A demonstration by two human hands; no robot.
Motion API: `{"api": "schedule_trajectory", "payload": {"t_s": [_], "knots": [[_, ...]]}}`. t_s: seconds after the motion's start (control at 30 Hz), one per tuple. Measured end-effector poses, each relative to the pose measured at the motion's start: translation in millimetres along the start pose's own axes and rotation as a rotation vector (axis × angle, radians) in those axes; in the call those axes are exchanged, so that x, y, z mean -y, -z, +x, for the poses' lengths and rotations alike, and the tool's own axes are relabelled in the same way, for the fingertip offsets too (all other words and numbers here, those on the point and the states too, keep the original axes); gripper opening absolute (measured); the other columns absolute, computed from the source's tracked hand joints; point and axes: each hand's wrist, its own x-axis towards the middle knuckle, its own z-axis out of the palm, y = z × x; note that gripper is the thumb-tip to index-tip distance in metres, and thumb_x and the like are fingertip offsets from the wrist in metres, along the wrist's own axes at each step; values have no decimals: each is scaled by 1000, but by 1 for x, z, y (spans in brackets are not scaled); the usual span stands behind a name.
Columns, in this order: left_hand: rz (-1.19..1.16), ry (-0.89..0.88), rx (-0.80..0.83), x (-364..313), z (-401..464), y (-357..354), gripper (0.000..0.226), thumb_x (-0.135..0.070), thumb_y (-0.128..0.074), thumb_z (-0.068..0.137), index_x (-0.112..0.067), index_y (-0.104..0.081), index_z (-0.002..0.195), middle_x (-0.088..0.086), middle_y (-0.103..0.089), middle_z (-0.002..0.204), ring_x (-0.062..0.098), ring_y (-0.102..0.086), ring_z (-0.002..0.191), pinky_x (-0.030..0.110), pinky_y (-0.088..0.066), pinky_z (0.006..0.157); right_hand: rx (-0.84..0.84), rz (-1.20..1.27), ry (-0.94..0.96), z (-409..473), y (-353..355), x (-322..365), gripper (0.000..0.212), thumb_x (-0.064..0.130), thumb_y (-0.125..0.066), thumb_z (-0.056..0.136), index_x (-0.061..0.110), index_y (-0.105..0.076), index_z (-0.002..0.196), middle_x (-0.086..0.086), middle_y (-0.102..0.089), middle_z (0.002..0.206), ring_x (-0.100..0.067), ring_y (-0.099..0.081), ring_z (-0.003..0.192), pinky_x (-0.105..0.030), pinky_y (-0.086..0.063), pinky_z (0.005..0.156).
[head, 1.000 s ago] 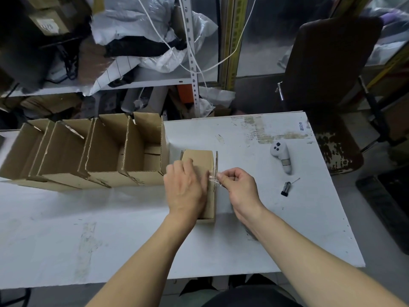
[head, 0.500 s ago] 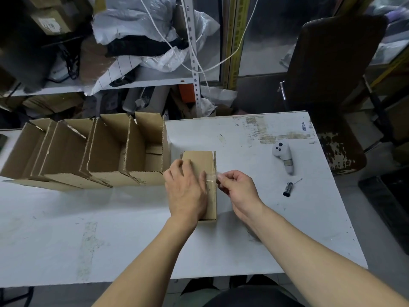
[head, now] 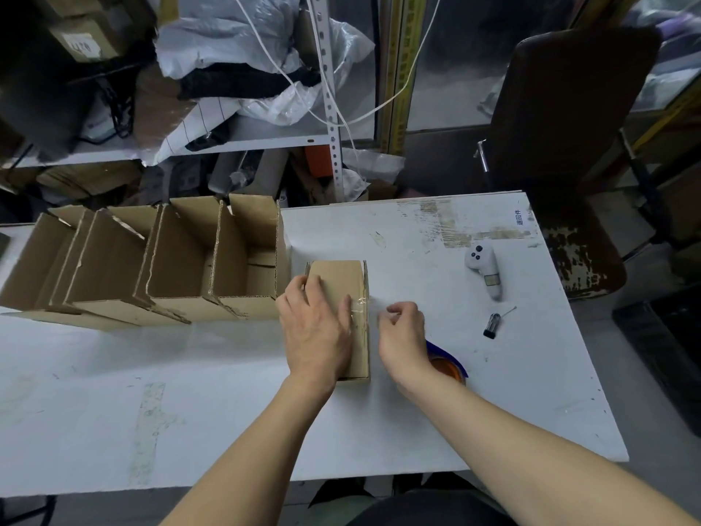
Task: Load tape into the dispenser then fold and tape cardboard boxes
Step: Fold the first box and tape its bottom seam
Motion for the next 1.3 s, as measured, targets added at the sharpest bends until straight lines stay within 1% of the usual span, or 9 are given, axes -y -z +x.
{"api": "schedule_trajectory", "payload": {"t_s": [0.2, 0.37, 0.5, 0.6, 0.77, 0.97, 1.1, 1.17, 1.3], "knots": [[-35, 55, 47, -3, 3, 1, 75, -62, -50, 93, -3, -50, 139, 18, -48, 146, 41, -44, 122, 45, -36, 108, 135, -147, 426, -29, -6, -4, 38, 31, -51, 107, 21, -58, 142, 4, -51, 133, -13, -54, 121, -30, -44, 109], [-59, 86, 105, 0, 12, 5, 97, -77, -63, 82, -7, -41, 145, 10, -51, 144, 33, -43, 124, 33, -26, 105, 234, -332, 389, -25, -4, 0, 41, 27, -42, 109, 13, -48, 147, -6, -40, 148, -25, -37, 135, -32, -30, 117], [-166, 124, 73, -4, 12, 7, 67, -42, -67, 97, -5, -42, 147, 14, -55, 141, 35, -44, 121, 24, -19, 98, 159, -305, 450, -26, 2, 1, 22, 28, -52, 106, 15, -68, 111, -2, -65, 104, -21, -55, 98, -38, -46, 88], [-181, 92, 42, -3, 9, 8, 55, -33, -64, 101, -3, -46, 144, 17, -58, 138, 36, -47, 119, 23, -17, 96, 18, -229, 432, -34, 4, -3, 30, 35, -64, 99, 13, -64, 78, 3, -59, 73, -18, -51, 75, -38, -44, 69], [-246, 113, 215, 2, 9, 18, 106, -62, -84, 75, -11, -34, 154, 4, -42, 150, 20, -27, 131, 41, -29, 118, -27, -236, 399, -37, 8, -3, 34, 41, -71, 94, 15, -72, 73, 5, -67, 73, -18, -56, 75, -38, -45, 68], [-275, 111, 284, 8, 13, 22, 84, -43, -77, 89, -13, -35, 155, 6, -41, 156, 30, -32, 138, 27, -20, 112, 16, -139, 381, -25, 19, -9, 47, 43, -77, 91, 12, -62, 59, 3, -63, 66, -19, -60, 71, -34, -46, 68], [-262, 121, 302, 6, 13, 25, 70, -37, -70, 96, -14, -36, 153, 6, -44, 154, 31, -34, 132, 25, -20, 102, 98, -394, 360, 13, 53, -40, 14, 18, -58, 98, 14, -70, 104, 0, -64, 113, -23, -62, 106, -33, -49, 95], [-258, 121, 302, 4, 12, 25, 68, -38, -69, 97, -15, -38, 152, 5, -46, 153, 31, -35, 129, 27, -22, 101, 188, -776, 257, 34, 69, -63, 45, 12, -53, 93, 11, -53, 138, -4, -49, 138, -26, -45, 131, -34, -42, 109], [-232, 111, 266, 5, 9, 24, 68, -42, -70, 96, -10, -42, 149, 9, -48, 152, 31, -40, 137, 28, -21, 109, 238, -1120, 208, 50, 81, -94, 26, 14, -52, 93, 14, -57, 119, -7, -53, 125, -27, -50, 119, -31, -44, 84]]}}
